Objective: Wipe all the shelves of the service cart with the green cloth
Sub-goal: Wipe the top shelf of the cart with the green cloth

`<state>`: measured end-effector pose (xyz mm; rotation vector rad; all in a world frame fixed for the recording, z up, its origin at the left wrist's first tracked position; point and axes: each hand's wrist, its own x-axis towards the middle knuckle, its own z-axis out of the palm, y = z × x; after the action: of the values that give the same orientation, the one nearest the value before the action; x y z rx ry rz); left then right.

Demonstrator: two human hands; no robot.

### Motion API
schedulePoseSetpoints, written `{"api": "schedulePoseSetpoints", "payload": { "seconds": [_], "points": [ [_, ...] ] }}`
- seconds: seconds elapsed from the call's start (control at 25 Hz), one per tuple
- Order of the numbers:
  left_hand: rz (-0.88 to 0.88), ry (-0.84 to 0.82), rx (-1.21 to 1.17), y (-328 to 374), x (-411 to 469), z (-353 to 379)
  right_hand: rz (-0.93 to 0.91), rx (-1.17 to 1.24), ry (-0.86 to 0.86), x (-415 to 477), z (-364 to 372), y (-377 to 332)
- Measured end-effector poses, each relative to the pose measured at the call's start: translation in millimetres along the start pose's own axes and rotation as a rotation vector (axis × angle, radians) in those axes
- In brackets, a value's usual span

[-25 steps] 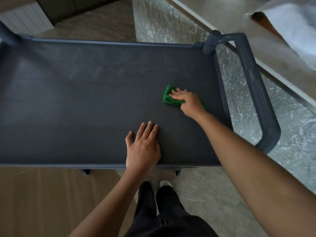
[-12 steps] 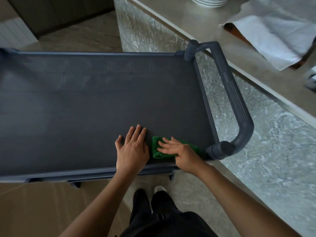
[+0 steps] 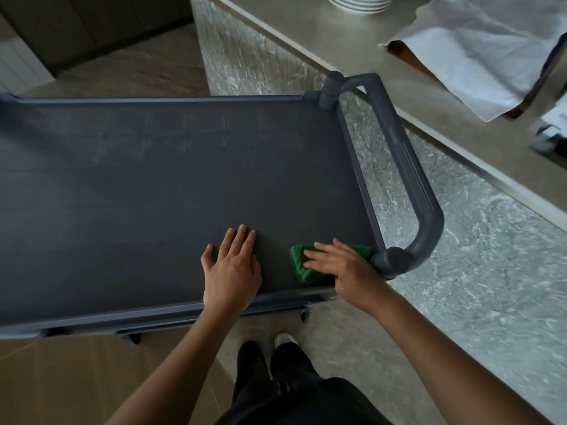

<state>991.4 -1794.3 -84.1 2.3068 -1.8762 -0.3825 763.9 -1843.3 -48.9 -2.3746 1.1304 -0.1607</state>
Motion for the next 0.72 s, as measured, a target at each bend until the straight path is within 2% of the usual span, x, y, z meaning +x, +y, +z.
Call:
{"api": "schedulePoseSetpoints", "payload": {
  "seconds": [0.08, 0.12, 0.24, 0.32, 0.56, 0.72],
  "points": [
    [-0.002, -0.02, 0.01, 1.9, 0.4, -1.0, 0.052, -0.2, 0.138, -10.3, 12.7, -11.1],
    [0.0, -0.03, 0.021, 2.8, 0.5, -1.4, 0.139, -0.25, 0.149, -13.8, 15.8, -17.8],
    [0.05, -0.022, 0.063, 7.2, 3.1, -3.9, 0.431, -0.337, 0.033, -12.0, 20.5, -31.4],
    [0.091, -0.007, 0.065, 14.0, 9.2, -5.9, 0.538, -0.363, -0.029, -1.3, 20.4, -39.2],
    [0.061, -0.121, 0.061, 23.6, 20.6, 5.4, 0.61, -0.409, -0.097, 17.5, 21.2, -39.0],
    [0.052, -0.126, 0.065, 21.0, 19.0, 9.2, 0.6, -0.399, -0.078, 30.4, 20.9, -28.6]
  ]
}}
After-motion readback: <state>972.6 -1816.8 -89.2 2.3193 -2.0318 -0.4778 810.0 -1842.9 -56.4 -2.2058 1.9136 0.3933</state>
